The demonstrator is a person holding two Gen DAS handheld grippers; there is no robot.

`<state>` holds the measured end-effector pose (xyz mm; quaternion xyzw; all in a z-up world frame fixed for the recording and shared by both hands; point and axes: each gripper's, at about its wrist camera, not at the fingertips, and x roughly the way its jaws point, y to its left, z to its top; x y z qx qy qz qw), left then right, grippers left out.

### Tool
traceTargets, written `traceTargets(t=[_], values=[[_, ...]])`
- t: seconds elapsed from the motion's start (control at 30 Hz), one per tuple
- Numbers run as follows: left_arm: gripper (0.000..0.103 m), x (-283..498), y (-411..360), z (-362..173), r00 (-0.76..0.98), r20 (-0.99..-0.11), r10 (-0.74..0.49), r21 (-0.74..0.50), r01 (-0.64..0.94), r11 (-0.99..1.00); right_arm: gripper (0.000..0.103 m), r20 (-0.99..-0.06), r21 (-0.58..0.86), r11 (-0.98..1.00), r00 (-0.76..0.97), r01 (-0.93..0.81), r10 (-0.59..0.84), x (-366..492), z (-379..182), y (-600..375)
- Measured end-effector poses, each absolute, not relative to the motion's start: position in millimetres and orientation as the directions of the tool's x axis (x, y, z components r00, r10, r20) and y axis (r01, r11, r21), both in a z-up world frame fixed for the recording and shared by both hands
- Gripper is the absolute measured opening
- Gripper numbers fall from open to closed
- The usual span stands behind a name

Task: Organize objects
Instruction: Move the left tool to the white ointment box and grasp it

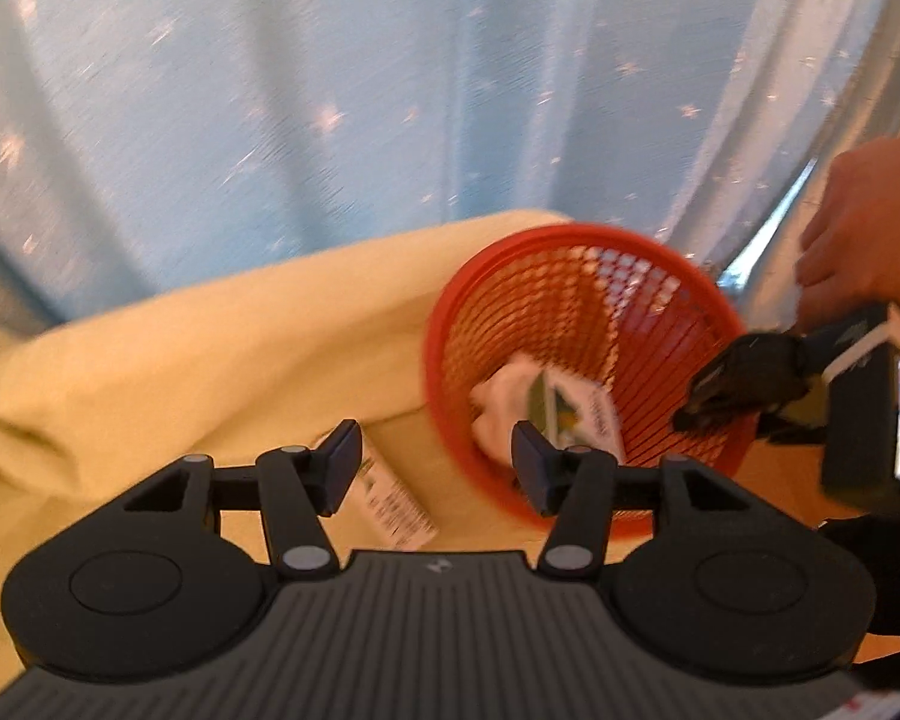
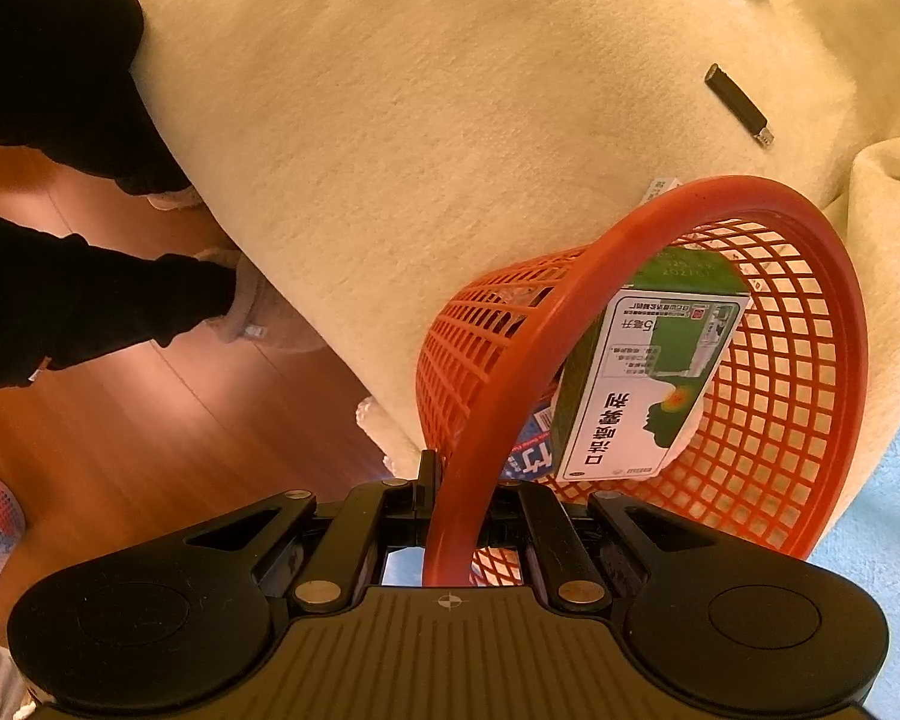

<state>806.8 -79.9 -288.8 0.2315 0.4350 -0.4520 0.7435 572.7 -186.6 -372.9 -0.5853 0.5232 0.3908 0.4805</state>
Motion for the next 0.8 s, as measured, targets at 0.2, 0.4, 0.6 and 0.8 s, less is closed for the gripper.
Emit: traceTargets(t=[0.2,0.4,0.6,0.8], values=[[0.050,811,-51,-299,0.251,-0.873,-0.417,-0.034,0.823,0.566,0.002,-0.961,-0.148,0.007,0.142,-0.989,-0.238,574,-372,-186],[0.050,811,-27,-312,0.274,-0.887,-0.373,-0.030,0.770,0.637,0.002,-0.961,-0.143,0.009,0.137,-0.990,-0.240,576,-370,-185],[0.050,810,-18,-338,0.278,-0.902,-0.331,-0.027,0.728,0.685,0.002,-0.961,-0.137,0.012,0.130,-0.990,-0.245,577,-369,-184],[0.050,811,-17,-368,0.291,-0.902,-0.319,-0.042,0.675,0.736,0.002,-0.960,-0.133,0.011,0.126,-0.991,-0.249,577,-370,-185]])
